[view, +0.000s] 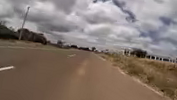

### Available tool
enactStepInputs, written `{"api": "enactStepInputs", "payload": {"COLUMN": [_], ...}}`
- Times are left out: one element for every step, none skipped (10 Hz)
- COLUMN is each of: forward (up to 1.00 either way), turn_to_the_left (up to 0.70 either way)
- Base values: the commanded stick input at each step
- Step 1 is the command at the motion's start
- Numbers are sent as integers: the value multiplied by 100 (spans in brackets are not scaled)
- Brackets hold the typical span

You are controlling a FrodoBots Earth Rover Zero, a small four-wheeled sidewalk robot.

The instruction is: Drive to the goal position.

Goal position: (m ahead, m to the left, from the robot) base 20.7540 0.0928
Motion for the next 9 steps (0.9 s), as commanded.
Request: {"api": "enactStepInputs", "payload": {"forward": [85,85,85,85,85,85,85,85,85], "turn_to_the_left": [-2,-2,-25,-31,-26,-19,-11,-2,0]}}
